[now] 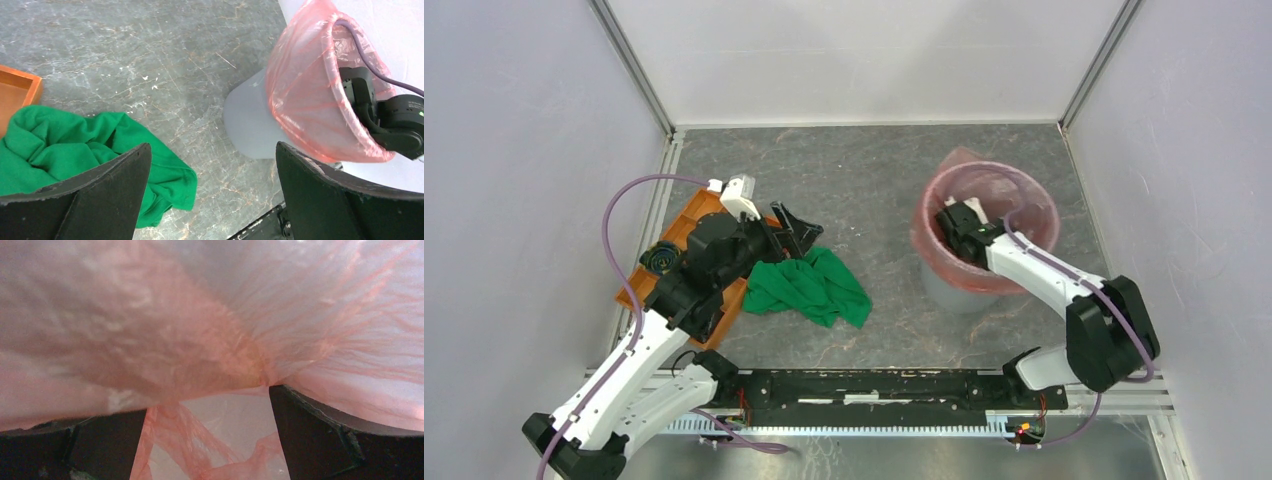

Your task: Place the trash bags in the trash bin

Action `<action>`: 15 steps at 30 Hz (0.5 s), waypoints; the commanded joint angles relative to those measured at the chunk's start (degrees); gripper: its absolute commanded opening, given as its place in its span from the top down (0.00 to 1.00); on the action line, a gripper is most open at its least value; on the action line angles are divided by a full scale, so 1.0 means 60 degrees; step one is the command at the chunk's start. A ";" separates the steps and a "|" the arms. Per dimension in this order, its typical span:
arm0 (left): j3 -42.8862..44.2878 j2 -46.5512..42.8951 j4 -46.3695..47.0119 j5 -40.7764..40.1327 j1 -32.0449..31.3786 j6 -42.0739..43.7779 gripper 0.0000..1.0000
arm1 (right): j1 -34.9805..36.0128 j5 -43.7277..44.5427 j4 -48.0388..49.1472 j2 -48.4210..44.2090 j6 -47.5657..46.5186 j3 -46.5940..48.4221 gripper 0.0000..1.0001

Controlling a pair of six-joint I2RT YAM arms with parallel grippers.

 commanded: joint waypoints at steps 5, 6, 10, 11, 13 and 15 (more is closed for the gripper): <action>0.0149 0.0072 0.0629 0.1150 -0.0042 0.0347 0.00 | -0.2156 0.1158 -0.0644 -0.1277 0.1000 -0.1409 0.02; 0.0191 0.0128 0.0614 0.1289 -0.0039 0.0354 0.00 | -0.2419 0.1239 -0.0631 -0.1427 0.1059 -0.1409 0.02; 0.0301 0.0083 0.0560 0.1568 -0.0042 0.0422 0.00 | -0.3716 0.0926 -0.0277 -0.2230 0.0916 -0.1588 0.02; 0.0311 0.0045 0.0549 0.1579 -0.0059 0.0444 0.00 | -0.3989 0.0861 -0.0209 -0.2401 0.0879 -0.1614 0.02; 0.0323 -0.0012 0.0534 0.1536 -0.0151 0.0511 0.00 | -0.4620 0.0691 -0.0009 -0.2572 0.0639 -0.1687 0.02; 0.0309 -0.0092 0.0560 0.1485 -0.0230 0.0543 0.00 | -0.4976 0.0795 0.0047 -0.2516 0.0440 -0.1718 0.02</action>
